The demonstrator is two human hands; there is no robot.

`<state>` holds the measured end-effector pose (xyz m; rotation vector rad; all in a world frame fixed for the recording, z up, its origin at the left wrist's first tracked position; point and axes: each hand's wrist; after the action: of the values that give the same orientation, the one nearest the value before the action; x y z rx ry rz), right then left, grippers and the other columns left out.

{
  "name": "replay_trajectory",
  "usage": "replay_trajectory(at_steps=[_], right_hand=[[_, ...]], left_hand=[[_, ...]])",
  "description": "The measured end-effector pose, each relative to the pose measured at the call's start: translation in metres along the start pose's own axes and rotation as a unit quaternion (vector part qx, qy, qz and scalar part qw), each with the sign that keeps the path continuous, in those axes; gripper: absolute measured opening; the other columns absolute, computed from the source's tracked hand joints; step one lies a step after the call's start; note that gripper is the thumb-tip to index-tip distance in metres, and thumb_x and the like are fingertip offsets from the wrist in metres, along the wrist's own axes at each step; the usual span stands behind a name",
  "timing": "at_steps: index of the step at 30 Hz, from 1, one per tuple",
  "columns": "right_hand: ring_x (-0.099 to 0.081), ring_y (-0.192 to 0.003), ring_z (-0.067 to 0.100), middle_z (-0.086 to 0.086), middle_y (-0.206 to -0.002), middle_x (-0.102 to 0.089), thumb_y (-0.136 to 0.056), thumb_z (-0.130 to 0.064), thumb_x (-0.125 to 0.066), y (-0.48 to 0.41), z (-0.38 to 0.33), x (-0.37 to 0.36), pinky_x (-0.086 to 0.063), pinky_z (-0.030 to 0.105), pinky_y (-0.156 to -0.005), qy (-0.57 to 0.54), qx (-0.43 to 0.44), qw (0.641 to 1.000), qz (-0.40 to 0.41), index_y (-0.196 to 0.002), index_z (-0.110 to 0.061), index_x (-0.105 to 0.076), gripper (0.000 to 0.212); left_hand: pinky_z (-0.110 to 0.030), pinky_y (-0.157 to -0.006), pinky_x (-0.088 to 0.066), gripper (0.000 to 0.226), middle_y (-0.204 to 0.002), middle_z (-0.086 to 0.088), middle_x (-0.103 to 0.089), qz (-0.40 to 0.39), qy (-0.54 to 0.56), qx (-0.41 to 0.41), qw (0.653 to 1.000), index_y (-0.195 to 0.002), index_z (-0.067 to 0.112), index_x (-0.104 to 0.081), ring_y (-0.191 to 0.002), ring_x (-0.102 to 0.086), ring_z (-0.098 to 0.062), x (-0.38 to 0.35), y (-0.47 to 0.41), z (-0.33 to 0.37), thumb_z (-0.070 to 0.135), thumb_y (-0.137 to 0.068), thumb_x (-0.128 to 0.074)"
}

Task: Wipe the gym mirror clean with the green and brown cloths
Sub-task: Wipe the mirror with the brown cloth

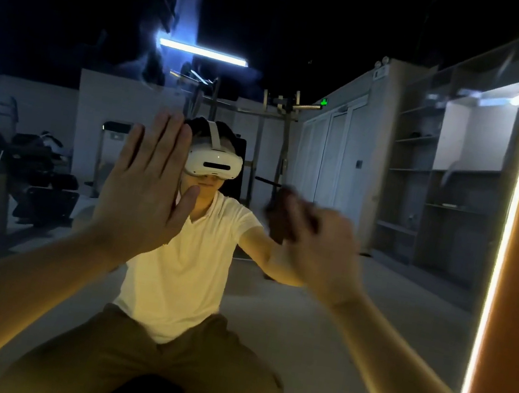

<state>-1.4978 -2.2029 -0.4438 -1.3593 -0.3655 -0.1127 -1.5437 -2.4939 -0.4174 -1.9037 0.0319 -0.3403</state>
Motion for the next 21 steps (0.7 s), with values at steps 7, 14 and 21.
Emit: replay_trajectory(at_steps=[7,14,21], right_hand=[[-0.05,-0.102,0.028,0.014,-0.119,-0.051,-0.104,-0.033,-0.039,0.017,0.048,-0.01,-0.047,0.028,-0.088,-0.018,-0.408,0.9,0.154,-0.148,-0.016,-0.049,0.048],[-0.057,-0.11,0.016,-0.002,-0.12,-0.059,-0.109,-0.043,-0.038,0.054,-0.164,-0.058,-0.05,0.041,-0.094,-0.161,-0.115,0.978,0.064,-0.141,-0.029,-0.054,0.039],[-0.063,-0.079,0.003,-0.008,-0.085,-0.069,-0.102,-0.066,-0.042,0.093,-0.035,-0.023,-0.056,0.041,-0.081,-0.052,-0.054,0.997,-0.014,-0.101,-0.031,-0.071,0.045]], left_hand=[[-0.059,-0.127,-0.009,0.079,-0.169,-0.026,-0.006,0.019,-0.003,-0.004,1.0,-0.161,-0.005,-0.011,-0.159,-0.002,-0.036,-0.003,0.0,0.003,0.051,-0.108,-0.022],[-0.055,-0.128,-0.005,0.078,-0.171,-0.024,-0.006,0.003,0.028,0.019,0.999,-0.163,-0.002,-0.011,-0.16,-0.001,-0.034,0.007,0.006,0.01,0.053,-0.108,-0.021],[-0.055,-0.128,-0.004,0.085,-0.171,-0.024,-0.005,-0.008,0.046,0.02,0.999,-0.162,-0.002,-0.011,-0.159,-0.003,-0.036,0.004,0.071,0.033,0.049,-0.102,-0.042]])
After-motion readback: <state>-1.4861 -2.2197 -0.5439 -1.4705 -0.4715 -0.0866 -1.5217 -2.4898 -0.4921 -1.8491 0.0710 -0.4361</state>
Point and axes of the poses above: each hand's wrist, its own y-axis away from the middle knuckle, its own x-axis out of the back of the hand, z = x × y
